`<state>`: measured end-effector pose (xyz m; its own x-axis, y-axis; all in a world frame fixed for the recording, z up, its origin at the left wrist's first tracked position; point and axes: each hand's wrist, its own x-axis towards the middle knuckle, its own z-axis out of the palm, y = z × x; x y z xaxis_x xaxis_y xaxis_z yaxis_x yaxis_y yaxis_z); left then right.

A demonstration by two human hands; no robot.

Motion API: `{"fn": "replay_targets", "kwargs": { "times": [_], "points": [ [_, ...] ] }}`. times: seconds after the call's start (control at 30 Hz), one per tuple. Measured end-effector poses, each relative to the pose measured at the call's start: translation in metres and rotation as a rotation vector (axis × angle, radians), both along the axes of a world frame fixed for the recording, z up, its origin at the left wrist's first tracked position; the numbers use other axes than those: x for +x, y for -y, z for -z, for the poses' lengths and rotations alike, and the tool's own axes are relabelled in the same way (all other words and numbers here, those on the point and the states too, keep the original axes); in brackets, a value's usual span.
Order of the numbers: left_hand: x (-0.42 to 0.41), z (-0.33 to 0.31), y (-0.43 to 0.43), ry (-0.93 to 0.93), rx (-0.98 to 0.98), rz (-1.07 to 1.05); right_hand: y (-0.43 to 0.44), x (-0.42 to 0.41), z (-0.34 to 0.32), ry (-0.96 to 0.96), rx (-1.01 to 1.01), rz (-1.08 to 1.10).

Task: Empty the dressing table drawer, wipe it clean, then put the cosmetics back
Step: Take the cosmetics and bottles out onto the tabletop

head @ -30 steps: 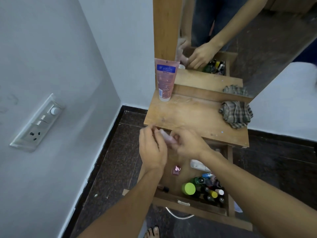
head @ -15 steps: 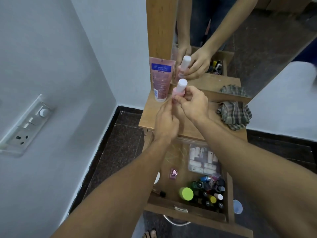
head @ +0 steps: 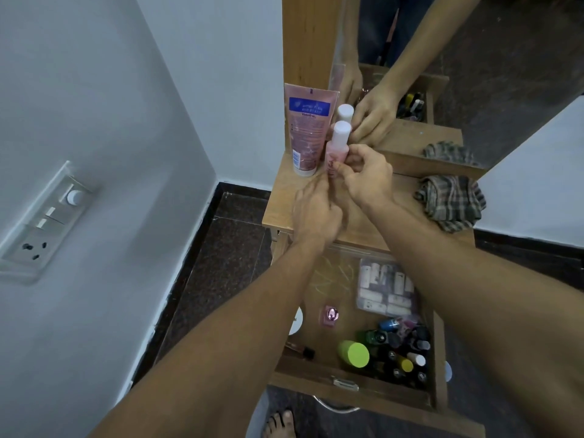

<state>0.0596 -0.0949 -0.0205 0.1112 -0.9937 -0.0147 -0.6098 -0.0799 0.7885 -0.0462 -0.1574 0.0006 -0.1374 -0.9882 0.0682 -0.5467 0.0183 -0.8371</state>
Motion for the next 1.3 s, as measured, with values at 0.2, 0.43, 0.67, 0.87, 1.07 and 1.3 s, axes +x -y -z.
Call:
{"fn": "replay_targets", "kwargs": {
  "times": [0.2, 0.43, 0.67, 0.87, 1.07, 1.3],
  "points": [
    [0.003, -0.008, -0.011, -0.069, 0.026, 0.029, -0.033, -0.019, 0.007, 0.049, 0.001, 0.105],
    [0.016, 0.000, -0.067, -0.200, -0.106, -0.077, -0.152, -0.035, 0.006, -0.225, 0.136, -0.235],
    [0.026, 0.022, -0.122, -0.188, 0.000, -0.111, -0.218, -0.023, 0.016, -0.626, 0.372, -0.472],
    [0.026, 0.027, -0.143, -0.077, 0.136, -0.010, -0.211, -0.007, 0.030, -0.834, 0.310, -0.513],
    [0.033, 0.026, -0.153, -0.034, 0.214, 0.109, -0.194, -0.012, 0.022, -0.722, 0.318, -0.478],
    [0.033, 0.011, -0.135, 0.039, -0.020, 0.026, -0.141, -0.009, -0.032, -0.525, 0.056, -0.470]
  ]
}}
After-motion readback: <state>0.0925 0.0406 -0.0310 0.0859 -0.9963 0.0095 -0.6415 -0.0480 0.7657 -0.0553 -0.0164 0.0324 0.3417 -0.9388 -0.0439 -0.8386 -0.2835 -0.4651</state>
